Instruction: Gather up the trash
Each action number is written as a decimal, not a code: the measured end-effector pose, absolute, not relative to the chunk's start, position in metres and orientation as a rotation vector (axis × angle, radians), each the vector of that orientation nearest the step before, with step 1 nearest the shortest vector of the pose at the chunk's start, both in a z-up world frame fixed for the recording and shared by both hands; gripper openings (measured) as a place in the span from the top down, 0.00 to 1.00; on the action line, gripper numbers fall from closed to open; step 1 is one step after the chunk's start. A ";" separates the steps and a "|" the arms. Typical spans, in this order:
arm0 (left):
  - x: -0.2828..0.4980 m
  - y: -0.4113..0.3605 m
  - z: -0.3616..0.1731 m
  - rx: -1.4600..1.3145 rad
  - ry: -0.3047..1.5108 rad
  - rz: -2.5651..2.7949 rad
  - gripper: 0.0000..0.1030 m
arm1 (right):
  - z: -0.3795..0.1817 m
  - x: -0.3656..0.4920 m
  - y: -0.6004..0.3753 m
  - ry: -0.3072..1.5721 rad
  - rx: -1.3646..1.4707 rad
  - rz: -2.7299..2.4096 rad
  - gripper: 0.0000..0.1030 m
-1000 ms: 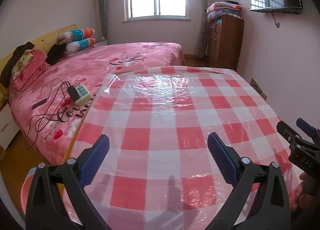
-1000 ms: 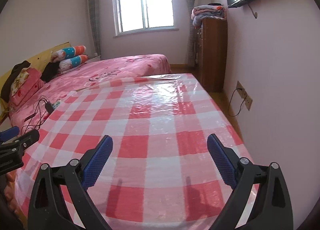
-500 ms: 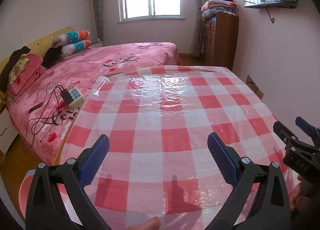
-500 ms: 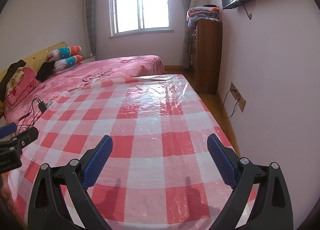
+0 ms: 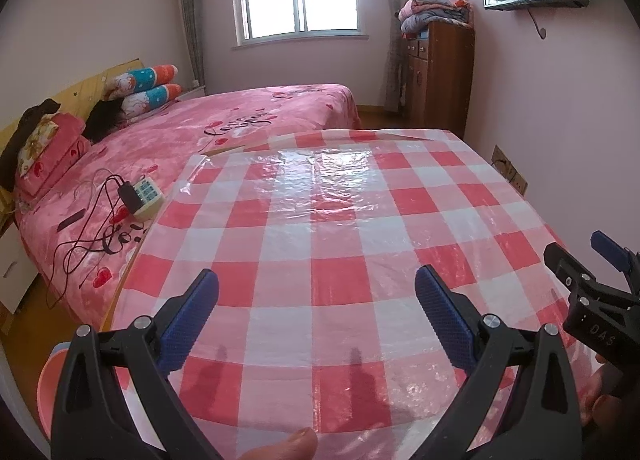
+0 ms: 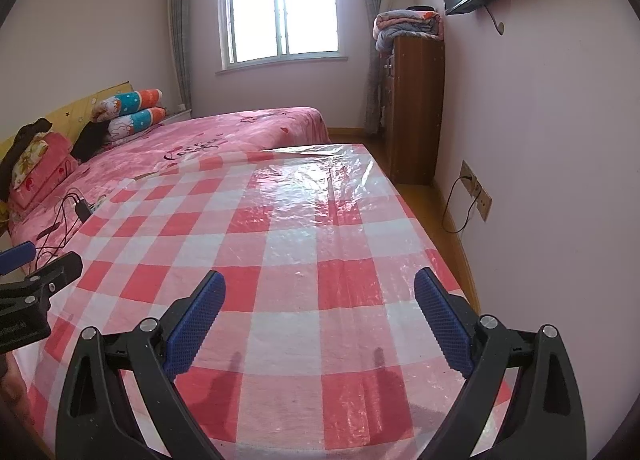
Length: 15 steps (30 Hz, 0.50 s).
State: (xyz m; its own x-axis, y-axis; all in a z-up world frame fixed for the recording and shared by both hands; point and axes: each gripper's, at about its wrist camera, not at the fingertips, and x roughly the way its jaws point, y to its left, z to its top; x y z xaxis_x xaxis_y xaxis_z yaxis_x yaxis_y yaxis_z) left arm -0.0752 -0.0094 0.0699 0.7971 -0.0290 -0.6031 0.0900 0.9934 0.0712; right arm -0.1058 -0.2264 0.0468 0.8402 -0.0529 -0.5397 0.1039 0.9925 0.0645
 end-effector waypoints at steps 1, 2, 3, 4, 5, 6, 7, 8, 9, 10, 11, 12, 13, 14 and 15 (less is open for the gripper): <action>-0.075 -0.010 0.070 0.101 0.645 -0.062 0.04 | 0.046 -0.105 -0.226 0.569 0.093 -0.082 0.09; -0.075 -0.010 0.069 0.104 0.644 -0.060 0.04 | 0.046 -0.105 -0.226 0.570 0.092 -0.082 0.09; -0.074 -0.011 0.069 0.104 0.644 -0.059 0.04 | 0.045 -0.105 -0.227 0.572 0.091 -0.081 0.09; -0.074 -0.011 0.069 0.104 0.646 -0.058 0.04 | 0.045 -0.104 -0.227 0.575 0.090 -0.081 0.09; -0.074 -0.011 0.068 0.104 0.647 -0.058 0.04 | 0.044 -0.104 -0.227 0.576 0.090 -0.080 0.09; -0.073 -0.012 0.068 0.105 0.650 -0.056 0.04 | 0.044 -0.104 -0.227 0.578 0.091 -0.078 0.09; -0.073 -0.012 0.067 0.106 0.651 -0.056 0.04 | 0.043 -0.103 -0.227 0.579 0.090 -0.078 0.09; -0.072 -0.013 0.066 0.107 0.653 -0.055 0.04 | 0.043 -0.103 -0.227 0.580 0.089 -0.079 0.09; -0.072 -0.013 0.066 0.107 0.653 -0.054 0.04 | 0.043 -0.103 -0.227 0.580 0.086 -0.079 0.09; -0.072 -0.013 0.066 0.107 0.651 -0.053 0.04 | 0.042 -0.102 -0.227 0.582 0.086 -0.078 0.09; -0.071 -0.013 0.065 0.107 0.649 -0.053 0.04 | 0.042 -0.102 -0.227 0.583 0.087 -0.077 0.09; -0.071 -0.013 0.066 0.106 0.647 -0.053 0.04 | 0.042 -0.101 -0.227 0.585 0.087 -0.076 0.09; -0.070 -0.013 0.065 0.105 0.645 -0.052 0.04 | 0.041 -0.100 -0.227 0.588 0.087 -0.075 0.09; -0.069 -0.013 0.064 0.102 0.640 -0.052 0.04 | 0.041 -0.100 -0.226 0.590 0.087 -0.074 0.09; -0.068 -0.013 0.064 0.099 0.640 -0.052 0.04 | 0.040 -0.098 -0.226 0.595 0.087 -0.073 0.09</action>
State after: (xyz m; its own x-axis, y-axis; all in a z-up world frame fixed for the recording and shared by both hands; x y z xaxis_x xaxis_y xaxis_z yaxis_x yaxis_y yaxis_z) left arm -0.0680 -0.0126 0.0638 0.8013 -0.0176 -0.5980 0.0788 0.9940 0.0762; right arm -0.0984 -0.2262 0.0402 0.8259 -0.0436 -0.5622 0.0940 0.9937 0.0610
